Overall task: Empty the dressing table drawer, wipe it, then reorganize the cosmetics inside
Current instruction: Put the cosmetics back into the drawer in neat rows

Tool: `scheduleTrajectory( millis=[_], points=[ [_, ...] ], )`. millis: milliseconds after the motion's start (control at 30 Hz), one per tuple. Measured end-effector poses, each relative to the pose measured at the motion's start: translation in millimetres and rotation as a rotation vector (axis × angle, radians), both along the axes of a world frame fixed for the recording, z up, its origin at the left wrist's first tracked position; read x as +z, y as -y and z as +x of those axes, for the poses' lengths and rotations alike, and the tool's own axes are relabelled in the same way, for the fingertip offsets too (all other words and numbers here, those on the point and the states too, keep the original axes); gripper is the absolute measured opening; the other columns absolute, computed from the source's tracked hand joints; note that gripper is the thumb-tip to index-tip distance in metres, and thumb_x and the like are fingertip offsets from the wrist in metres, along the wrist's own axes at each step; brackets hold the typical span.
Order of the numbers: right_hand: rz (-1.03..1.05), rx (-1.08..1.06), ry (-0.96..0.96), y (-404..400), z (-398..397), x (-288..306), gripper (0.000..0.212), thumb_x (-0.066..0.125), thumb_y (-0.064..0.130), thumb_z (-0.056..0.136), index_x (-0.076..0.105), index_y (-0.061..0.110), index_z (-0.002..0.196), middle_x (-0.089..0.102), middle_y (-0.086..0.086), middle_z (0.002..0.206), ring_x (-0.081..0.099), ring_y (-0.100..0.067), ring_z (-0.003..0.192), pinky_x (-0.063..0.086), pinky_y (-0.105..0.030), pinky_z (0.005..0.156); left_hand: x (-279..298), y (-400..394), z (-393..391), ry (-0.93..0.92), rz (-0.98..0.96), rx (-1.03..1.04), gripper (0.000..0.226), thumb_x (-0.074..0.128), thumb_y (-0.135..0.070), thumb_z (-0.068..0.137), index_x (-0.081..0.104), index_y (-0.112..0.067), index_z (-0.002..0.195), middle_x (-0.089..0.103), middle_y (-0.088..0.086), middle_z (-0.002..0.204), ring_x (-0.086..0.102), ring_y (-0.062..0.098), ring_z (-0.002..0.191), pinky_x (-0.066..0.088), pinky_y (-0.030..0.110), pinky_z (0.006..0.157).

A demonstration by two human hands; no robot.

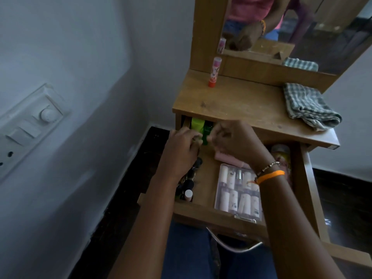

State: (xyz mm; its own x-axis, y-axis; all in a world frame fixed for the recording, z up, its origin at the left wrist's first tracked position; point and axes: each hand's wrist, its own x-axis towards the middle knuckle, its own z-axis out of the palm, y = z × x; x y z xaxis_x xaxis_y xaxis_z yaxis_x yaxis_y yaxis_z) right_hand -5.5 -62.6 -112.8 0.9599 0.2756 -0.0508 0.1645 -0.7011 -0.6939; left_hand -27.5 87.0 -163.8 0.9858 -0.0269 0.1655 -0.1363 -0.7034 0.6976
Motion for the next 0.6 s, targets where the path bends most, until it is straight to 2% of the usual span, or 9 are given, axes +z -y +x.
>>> scheduleTrajectory(
  millis=[100,200,300,367,467,533,600],
  points=[
    [0.26,-0.134,0.12,-18,28,23,0.006,0.063,0.017,0.086,0.058,0.019,0.087,0.057,0.007,0.069,0.054,-0.002,0.057,0.045,-0.015,0.052,0,0,0,-0.007,-0.061,0.039,0.021,0.049,-0.015,0.091,0.065,-0.015,0.105,0.059,0.0,0.104,0.043,0.011,0.098,0.039,0.026,0.082],
    [0.431,-0.386,0.15,-36,77,24,0.04,0.066,0.02,0.084,0.046,0.013,0.118,0.055,0.002,0.085,0.054,-0.01,0.072,0.045,-0.024,0.06,-1,-2,-1,0.026,-0.048,0.11,0.022,0.048,-0.012,0.089,0.067,-0.015,0.101,0.062,0.0,0.102,0.051,0.02,0.099,0.046,0.042,0.085],
    [0.333,-0.445,0.159,-46,118,12,0.059,0.07,0.026,0.078,0.039,0.011,0.126,0.055,-0.01,0.119,0.054,-0.026,0.107,0.049,-0.039,0.087,1,-5,-2,0.07,-0.037,0.222,0.019,0.049,-0.012,0.09,0.067,-0.016,0.096,0.062,0.0,0.1,0.053,0.022,0.097,0.045,0.042,0.084],
    [0.228,-0.443,0.165,-47,134,8,0.053,0.07,0.027,0.078,0.047,0.009,0.122,0.056,-0.014,0.123,0.052,-0.03,0.115,0.046,-0.038,0.094,2,-6,-3,0.083,-0.027,0.274,0.018,0.049,-0.011,0.09,0.067,-0.016,0.093,0.063,0.0,0.099,0.053,0.023,0.096,0.042,0.036,0.083],
    [0.149,-0.453,0.225,-42,137,6,0.034,0.066,0.027,0.08,0.062,0.007,0.108,0.063,-0.017,0.113,0.058,-0.031,0.108,0.046,-0.035,0.087,1,-8,-3,0.083,-0.024,0.317,0.019,0.049,-0.011,0.09,0.067,-0.017,0.092,0.064,-0.001,0.099,0.053,0.021,0.094,0.034,0.029,0.08],
    [0.265,-0.426,0.278,-39,115,5,0.026,0.066,0.024,0.082,0.064,0.006,0.1,0.065,-0.015,0.106,0.062,-0.026,0.097,0.051,-0.035,0.08,3,-8,-3,0.077,-0.037,0.333,0.02,0.049,-0.01,0.09,0.067,-0.018,0.092,0.064,-0.001,0.1,0.052,0.021,0.095,0.039,0.032,0.08],
    [0.367,-0.323,0.307,-34,78,5,0.023,0.064,0.023,0.084,0.061,0.005,0.097,0.065,-0.009,0.097,0.063,-0.022,0.083,0.053,-0.028,0.066,5,-7,-4,0.071,-0.044,0.338,0.021,0.048,-0.009,0.09,0.068,-0.018,0.092,0.064,-0.001,0.1,0.051,0.021,0.096,0.043,0.038,0.081]
  ],
)
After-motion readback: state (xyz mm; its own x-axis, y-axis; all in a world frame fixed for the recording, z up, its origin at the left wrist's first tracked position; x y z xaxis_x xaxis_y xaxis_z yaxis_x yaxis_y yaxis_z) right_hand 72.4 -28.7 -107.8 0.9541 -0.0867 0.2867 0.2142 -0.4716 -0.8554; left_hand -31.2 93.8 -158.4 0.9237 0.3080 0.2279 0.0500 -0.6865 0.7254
